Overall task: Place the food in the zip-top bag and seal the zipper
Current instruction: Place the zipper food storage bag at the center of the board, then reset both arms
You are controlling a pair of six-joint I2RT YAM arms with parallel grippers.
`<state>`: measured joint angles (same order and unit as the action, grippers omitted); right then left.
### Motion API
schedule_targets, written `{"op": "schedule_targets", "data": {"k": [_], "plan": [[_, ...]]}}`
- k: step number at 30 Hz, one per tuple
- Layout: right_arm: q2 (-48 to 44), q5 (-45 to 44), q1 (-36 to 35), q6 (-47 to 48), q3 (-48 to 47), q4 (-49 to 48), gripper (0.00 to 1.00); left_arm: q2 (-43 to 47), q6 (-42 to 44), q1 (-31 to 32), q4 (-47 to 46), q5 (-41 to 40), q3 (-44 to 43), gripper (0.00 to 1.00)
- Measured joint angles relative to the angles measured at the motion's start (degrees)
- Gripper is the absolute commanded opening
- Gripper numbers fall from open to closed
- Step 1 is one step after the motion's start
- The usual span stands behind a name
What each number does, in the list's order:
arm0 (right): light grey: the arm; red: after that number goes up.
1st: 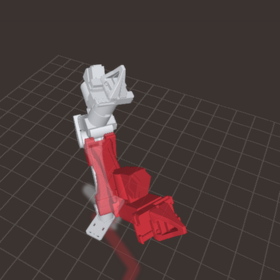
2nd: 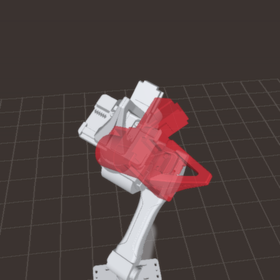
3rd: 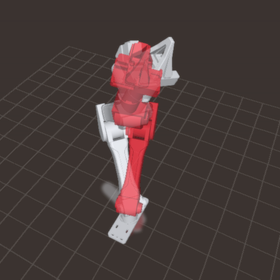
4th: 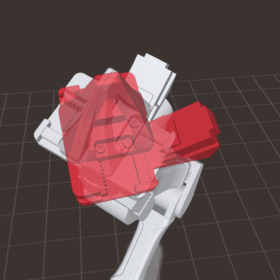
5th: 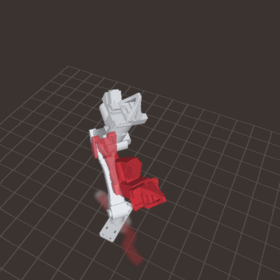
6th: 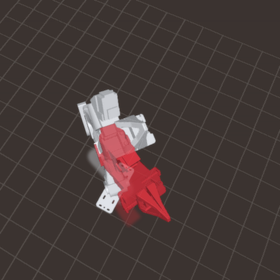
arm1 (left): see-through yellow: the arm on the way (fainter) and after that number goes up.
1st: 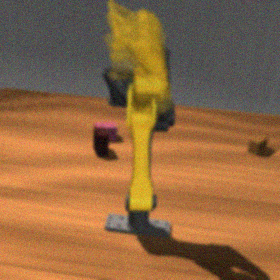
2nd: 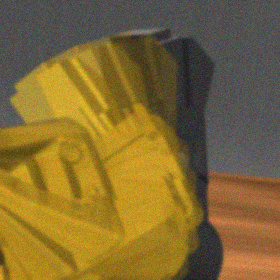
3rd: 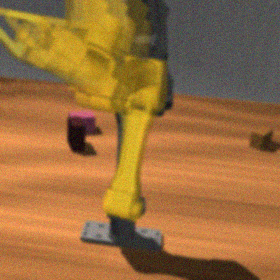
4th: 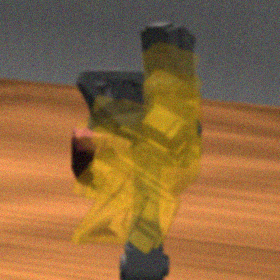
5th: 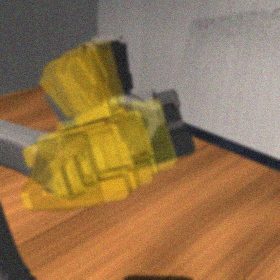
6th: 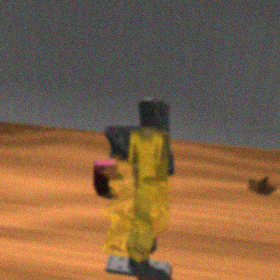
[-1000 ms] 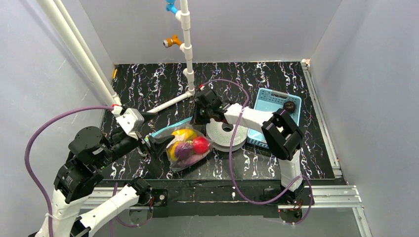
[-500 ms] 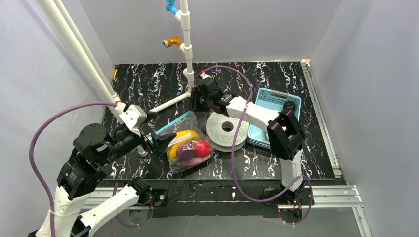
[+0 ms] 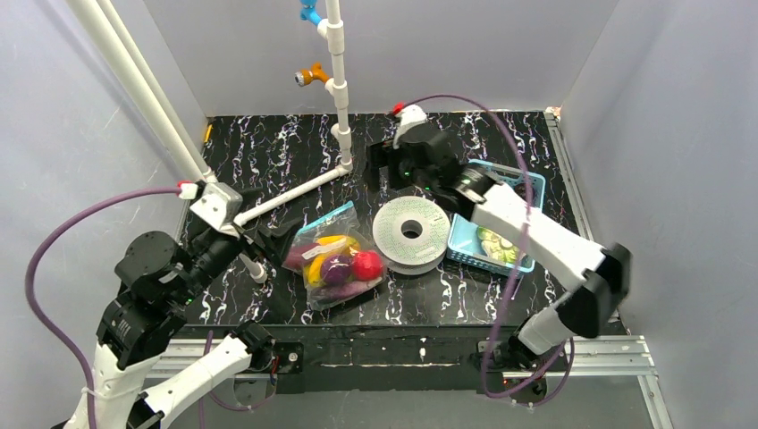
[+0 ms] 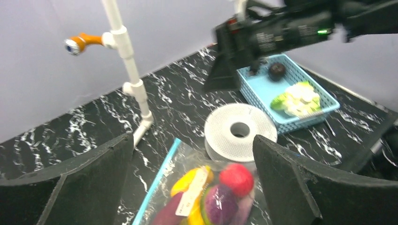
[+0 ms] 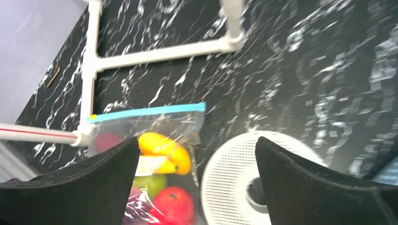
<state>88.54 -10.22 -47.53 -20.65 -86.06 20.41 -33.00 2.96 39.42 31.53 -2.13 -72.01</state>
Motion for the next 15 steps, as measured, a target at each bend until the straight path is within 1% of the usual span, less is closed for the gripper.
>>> {"op": "schedule_targets", "data": {"k": [9,15], "plan": [[-24.11,-18.23,1.71,10.15,6.58,4.29,0.98,4.26,3.82,0.0,-7.03,-11.27,-0.68,0.98],[-38.41,-26.29,1.73,13.52,9.81,5.63,0.98,5.22,8.44,0.0,-11.73,-18.49,-0.9,0.98]]}}
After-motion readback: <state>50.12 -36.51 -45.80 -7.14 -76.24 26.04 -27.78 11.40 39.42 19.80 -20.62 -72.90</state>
